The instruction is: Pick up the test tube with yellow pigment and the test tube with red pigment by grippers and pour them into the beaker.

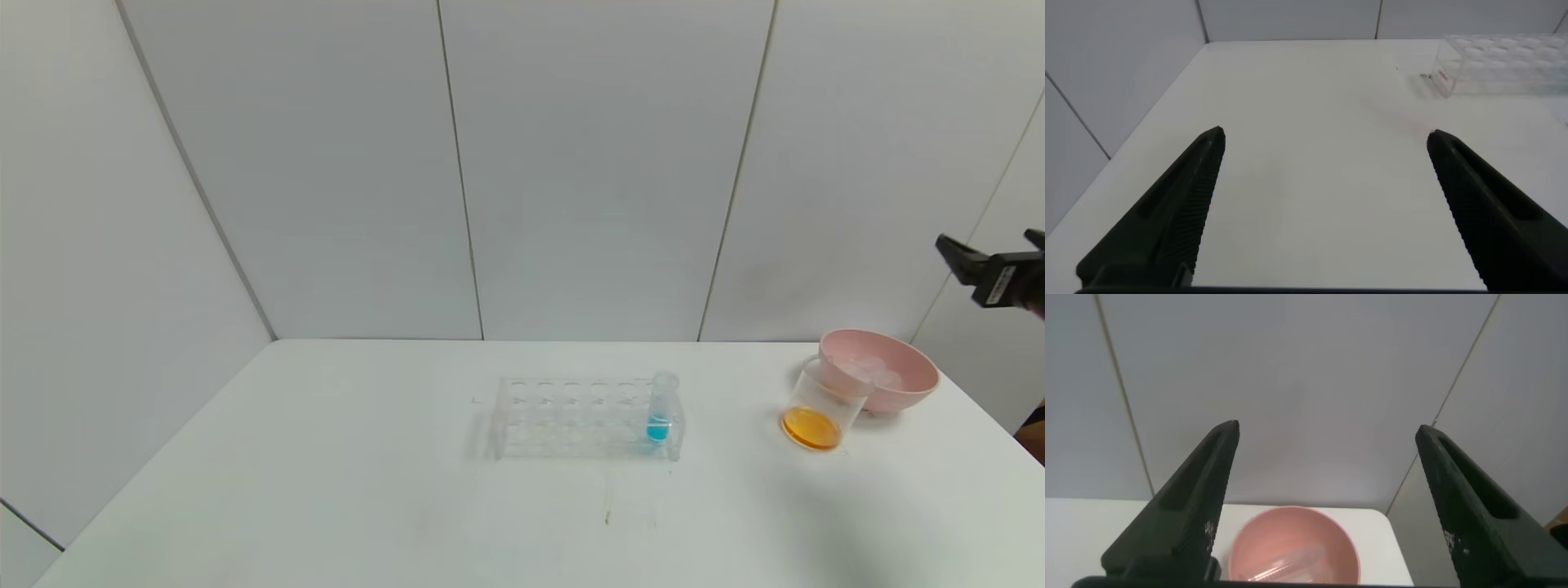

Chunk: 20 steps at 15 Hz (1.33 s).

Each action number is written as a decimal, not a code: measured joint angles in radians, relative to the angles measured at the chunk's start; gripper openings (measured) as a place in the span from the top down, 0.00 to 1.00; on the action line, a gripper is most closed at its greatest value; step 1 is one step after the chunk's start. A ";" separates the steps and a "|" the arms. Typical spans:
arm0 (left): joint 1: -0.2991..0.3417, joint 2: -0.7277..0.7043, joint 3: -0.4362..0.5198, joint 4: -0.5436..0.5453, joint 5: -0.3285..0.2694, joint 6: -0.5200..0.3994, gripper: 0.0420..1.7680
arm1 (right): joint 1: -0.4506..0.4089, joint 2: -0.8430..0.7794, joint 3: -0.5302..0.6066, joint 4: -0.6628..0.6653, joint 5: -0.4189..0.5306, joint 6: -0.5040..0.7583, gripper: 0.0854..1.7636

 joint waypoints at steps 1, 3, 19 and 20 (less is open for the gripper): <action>0.000 0.000 0.000 0.000 0.000 0.000 0.00 | 0.003 -0.100 -0.004 0.083 0.000 0.014 0.12; 0.000 0.000 0.000 0.000 0.000 0.000 0.00 | 0.020 -0.340 -0.012 0.310 -0.003 0.054 0.10; 0.000 0.000 0.000 0.000 0.000 0.000 0.00 | 0.269 -1.675 0.645 1.223 -0.165 0.152 0.04; 0.000 0.000 0.000 0.000 0.000 0.000 0.00 | 0.271 -1.683 0.666 1.221 -0.165 0.148 0.04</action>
